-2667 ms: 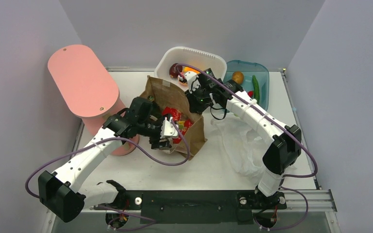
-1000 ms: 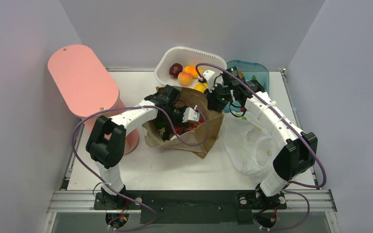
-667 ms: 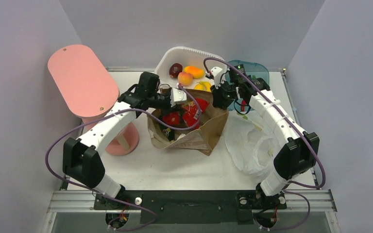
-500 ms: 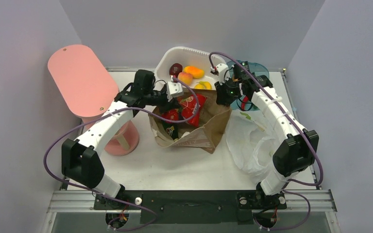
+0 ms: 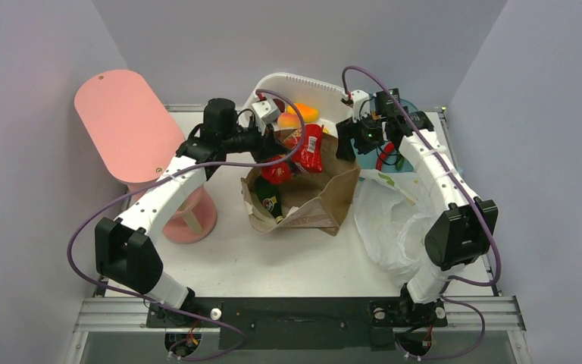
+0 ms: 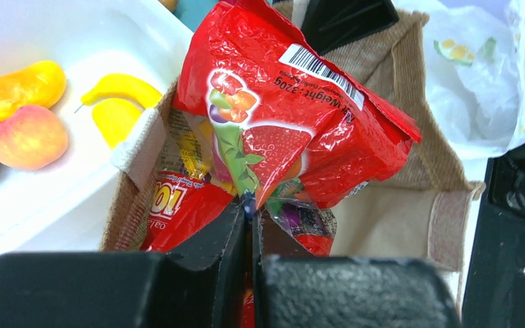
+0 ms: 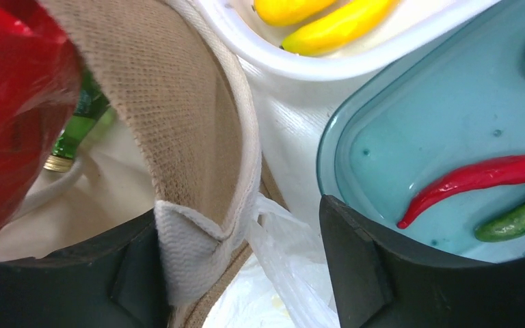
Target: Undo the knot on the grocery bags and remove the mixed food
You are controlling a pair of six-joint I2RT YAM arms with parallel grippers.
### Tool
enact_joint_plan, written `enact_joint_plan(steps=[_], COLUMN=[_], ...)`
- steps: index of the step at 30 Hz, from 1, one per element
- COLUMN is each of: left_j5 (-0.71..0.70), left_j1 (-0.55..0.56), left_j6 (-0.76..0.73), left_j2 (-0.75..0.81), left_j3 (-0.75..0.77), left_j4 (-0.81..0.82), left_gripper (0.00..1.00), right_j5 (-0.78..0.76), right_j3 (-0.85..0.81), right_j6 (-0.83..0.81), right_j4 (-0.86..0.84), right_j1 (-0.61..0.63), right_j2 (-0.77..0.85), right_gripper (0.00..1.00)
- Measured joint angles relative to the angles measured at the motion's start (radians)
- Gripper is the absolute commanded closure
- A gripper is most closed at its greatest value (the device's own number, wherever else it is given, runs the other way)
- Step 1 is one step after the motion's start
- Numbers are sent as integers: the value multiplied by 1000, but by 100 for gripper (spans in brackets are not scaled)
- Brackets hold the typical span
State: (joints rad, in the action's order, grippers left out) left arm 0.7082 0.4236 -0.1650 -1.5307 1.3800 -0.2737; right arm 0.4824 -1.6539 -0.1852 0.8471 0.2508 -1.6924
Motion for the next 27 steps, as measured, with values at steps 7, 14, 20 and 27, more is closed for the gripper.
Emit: enact_joint_plan(steps=[7, 14, 20, 27], left_j5=[-15, -45, -62, -106], left_j1=[0, 8, 8, 8], left_j6=[145, 242, 383, 573], left_j2=[-8, -8, -7, -11], left_j3=[43, 46, 50, 137], left_j4=[43, 84, 181, 296], left_gripper=[100, 100, 100, 100], right_j5=[61, 84, 83, 75], right_j3=[-11, -30, 63, 292], right_j6=[45, 261, 499, 715], right_j4=[-36, -160, -342, -639], right_j1=[-2, -10, -27, -19], right_j2=[64, 181, 310, 485], right_gripper=[27, 25, 20, 17])
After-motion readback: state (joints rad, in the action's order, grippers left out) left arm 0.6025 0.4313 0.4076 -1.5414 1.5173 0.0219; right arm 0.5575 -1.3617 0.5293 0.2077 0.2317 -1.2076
